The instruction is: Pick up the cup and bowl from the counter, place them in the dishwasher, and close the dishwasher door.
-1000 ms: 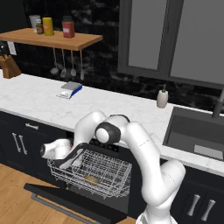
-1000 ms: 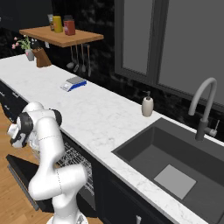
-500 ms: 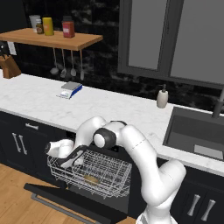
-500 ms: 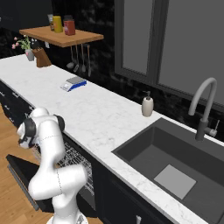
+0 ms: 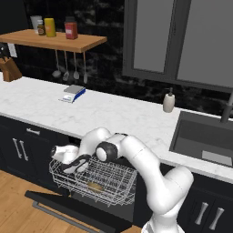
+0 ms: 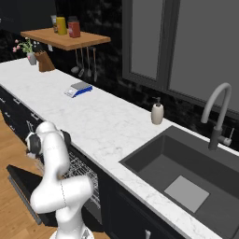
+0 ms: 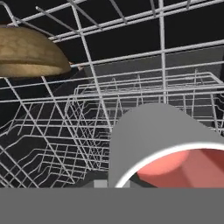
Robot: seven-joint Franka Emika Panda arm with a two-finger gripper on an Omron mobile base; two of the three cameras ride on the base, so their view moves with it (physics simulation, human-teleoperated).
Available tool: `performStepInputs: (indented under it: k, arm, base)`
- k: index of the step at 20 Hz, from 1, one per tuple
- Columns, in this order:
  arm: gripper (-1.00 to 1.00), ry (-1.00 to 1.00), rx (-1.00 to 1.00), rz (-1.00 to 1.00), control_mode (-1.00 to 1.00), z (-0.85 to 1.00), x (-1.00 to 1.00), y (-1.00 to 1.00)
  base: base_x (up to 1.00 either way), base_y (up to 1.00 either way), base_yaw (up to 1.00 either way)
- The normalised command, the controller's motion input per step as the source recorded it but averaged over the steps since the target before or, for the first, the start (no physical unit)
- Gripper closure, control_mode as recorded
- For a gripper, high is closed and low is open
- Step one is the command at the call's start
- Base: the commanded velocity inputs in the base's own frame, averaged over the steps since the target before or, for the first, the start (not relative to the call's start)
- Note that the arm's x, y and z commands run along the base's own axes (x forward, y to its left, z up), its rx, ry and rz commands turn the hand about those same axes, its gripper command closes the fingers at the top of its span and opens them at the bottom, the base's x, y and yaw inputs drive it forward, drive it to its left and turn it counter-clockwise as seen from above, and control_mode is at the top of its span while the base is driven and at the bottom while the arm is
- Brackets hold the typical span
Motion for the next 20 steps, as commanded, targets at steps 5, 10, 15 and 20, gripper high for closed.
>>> performStepInputs:
  k: [5, 10, 15, 20]
  arm:
    - [1.00, 0.14, -0.05, 0.10, -1.00, -0.39, 0.37, 0.14]
    - [-1.00, 0.12, -0.08, 0.10, -1.00, -0.27, 0.33, 0.31]
    - [-1.00, 0.03, -0.06, 0.09, -1.00, 0.04, -0.03, 0.13]
    - [-1.00, -0.03, -0.03, 0.09, -1.00, 0.80, -0.42, 0.04]
  base:
    - [0.00, 0.00, 0.00]
    - [0.00, 0.00, 0.00]
    - [0.00, 0.00, 0.00]
    - [0.00, 0.00, 0.00]
